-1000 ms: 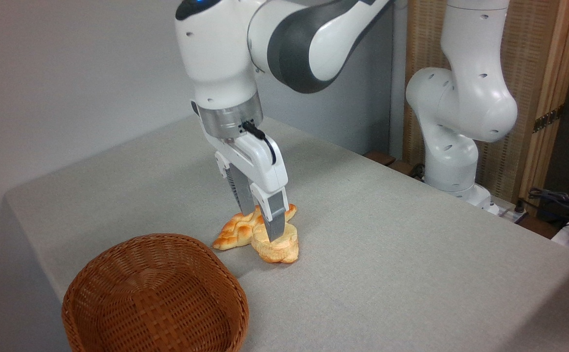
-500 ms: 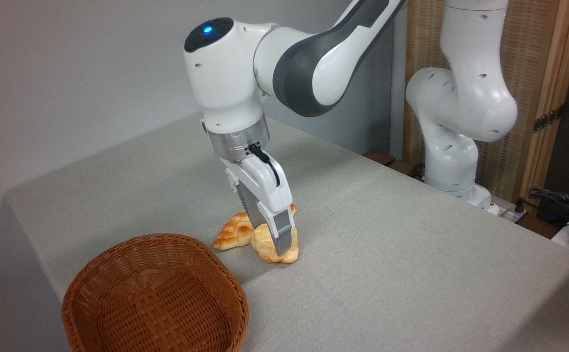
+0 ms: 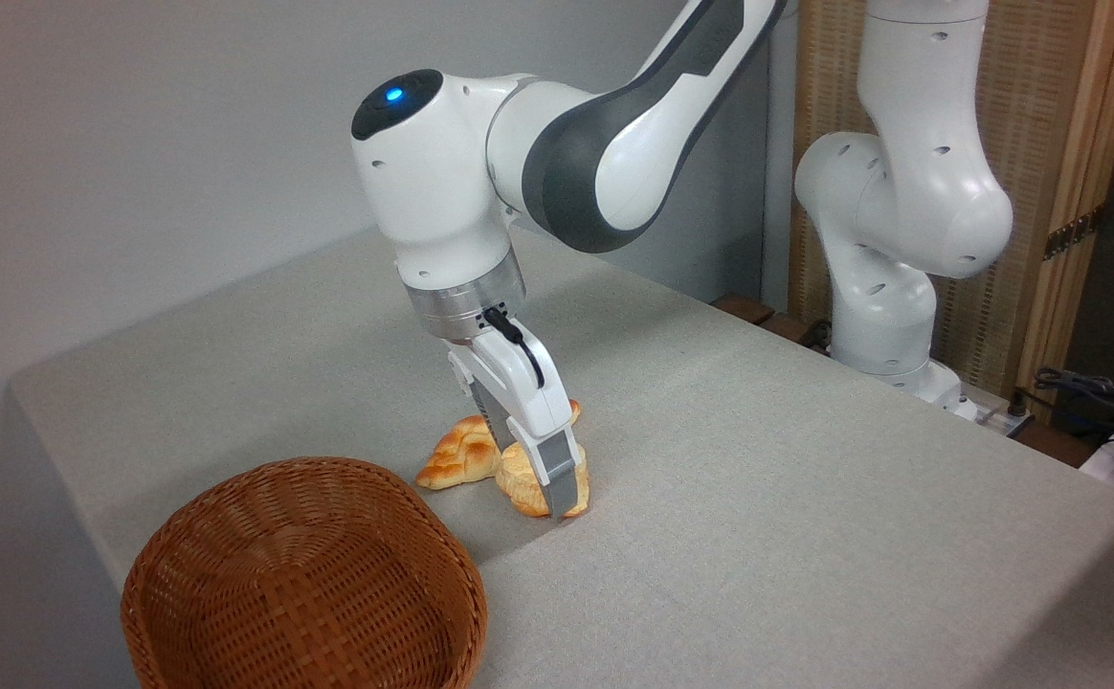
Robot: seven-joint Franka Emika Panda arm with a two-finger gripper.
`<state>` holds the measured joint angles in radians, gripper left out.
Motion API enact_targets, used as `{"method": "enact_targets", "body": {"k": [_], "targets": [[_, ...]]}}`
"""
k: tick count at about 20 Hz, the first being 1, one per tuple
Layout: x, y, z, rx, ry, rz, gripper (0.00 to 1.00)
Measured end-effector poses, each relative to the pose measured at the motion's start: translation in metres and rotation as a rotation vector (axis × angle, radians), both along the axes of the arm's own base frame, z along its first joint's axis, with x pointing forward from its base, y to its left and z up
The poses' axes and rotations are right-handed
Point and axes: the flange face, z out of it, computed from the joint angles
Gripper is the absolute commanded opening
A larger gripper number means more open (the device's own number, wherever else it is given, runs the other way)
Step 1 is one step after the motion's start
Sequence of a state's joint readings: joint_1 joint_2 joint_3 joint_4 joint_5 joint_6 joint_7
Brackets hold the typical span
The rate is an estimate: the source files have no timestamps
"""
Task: Put bread into the basket
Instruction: 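Close the gripper around the round bread roll beside the braided pastry, then lift the bread roll and carry it over the wicker basket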
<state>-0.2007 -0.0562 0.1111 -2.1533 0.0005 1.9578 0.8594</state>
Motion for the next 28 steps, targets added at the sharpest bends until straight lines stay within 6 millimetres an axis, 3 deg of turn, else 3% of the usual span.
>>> {"method": "enact_targets", "body": {"k": [12, 14, 21, 24, 27, 28], "targets": [[0.001, -0.008, 0.004, 0.0, -0.011, -0.015, 0.46], [0.007, -0.008, 0.019, -0.004, -0.046, -0.015, 0.47], [0.037, -0.014, 0.1, -0.067, -0.221, 0.009, 0.47], [0.057, -0.018, 0.112, -0.076, -0.309, 0.057, 0.47], [0.079, -0.039, 0.106, -0.091, -0.385, 0.09, 0.5], [0.085, -0.044, 0.102, -0.1, -0.409, 0.097, 0.64]]}}
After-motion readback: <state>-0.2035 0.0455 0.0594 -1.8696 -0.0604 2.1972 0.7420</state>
